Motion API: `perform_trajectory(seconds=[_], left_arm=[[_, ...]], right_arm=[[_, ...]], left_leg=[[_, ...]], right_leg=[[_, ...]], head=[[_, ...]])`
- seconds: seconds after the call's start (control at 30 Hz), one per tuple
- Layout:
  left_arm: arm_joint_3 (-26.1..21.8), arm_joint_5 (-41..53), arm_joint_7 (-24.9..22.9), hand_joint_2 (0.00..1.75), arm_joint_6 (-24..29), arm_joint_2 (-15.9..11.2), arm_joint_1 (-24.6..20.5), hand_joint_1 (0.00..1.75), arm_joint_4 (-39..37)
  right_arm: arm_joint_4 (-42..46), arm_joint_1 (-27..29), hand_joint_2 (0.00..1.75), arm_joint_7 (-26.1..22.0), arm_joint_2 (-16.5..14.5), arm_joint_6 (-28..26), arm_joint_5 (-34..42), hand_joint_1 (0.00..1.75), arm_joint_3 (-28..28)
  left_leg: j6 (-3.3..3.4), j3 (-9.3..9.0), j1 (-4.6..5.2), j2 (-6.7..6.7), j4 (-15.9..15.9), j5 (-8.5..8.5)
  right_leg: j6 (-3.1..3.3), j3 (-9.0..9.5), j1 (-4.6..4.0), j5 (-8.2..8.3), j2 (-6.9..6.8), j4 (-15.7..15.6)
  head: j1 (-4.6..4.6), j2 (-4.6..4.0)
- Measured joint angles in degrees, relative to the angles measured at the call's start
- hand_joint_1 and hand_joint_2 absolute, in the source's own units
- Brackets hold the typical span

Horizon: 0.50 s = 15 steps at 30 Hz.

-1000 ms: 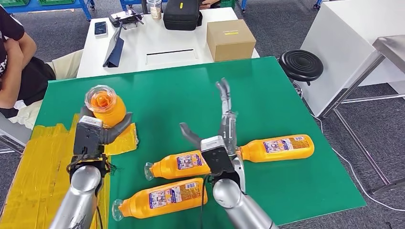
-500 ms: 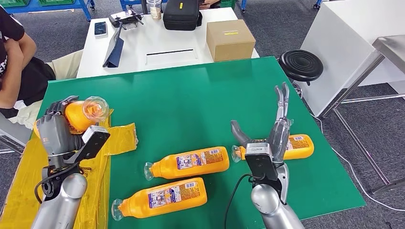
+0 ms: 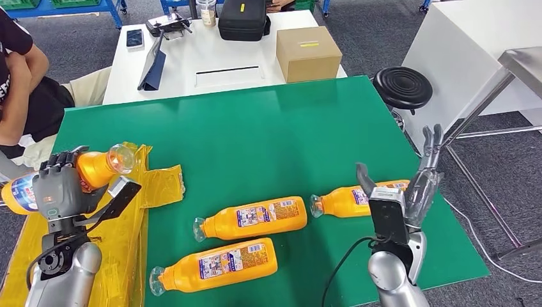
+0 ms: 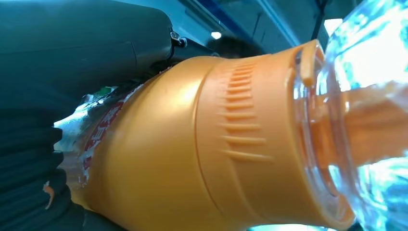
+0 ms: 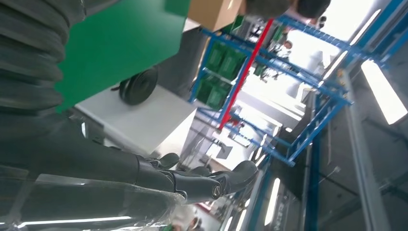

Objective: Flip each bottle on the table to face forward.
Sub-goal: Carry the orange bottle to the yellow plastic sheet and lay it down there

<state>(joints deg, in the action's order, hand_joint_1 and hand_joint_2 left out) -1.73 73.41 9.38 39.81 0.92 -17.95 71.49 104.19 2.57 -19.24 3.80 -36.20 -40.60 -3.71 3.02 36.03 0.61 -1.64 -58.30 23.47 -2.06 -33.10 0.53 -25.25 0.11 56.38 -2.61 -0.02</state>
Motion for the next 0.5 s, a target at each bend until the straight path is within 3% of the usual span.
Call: perform_trajectory(seconds=[0.5], left_arm=[[1.1,-0.2,-3.1,1.75,0.0,-0.5,-0.6,1.75,-7.6]], right_arm=[[0.2,0.8,1.75,2.3,0.1,0.1,0.4,0.0,2.9]], left_leg=[[0.0,0.0,-0.01,0.02,0.0,0.0]], right_leg=[[0.0,0.0,0.0,0.0,0.01,0.0]], head=[[0.01,0.0]])
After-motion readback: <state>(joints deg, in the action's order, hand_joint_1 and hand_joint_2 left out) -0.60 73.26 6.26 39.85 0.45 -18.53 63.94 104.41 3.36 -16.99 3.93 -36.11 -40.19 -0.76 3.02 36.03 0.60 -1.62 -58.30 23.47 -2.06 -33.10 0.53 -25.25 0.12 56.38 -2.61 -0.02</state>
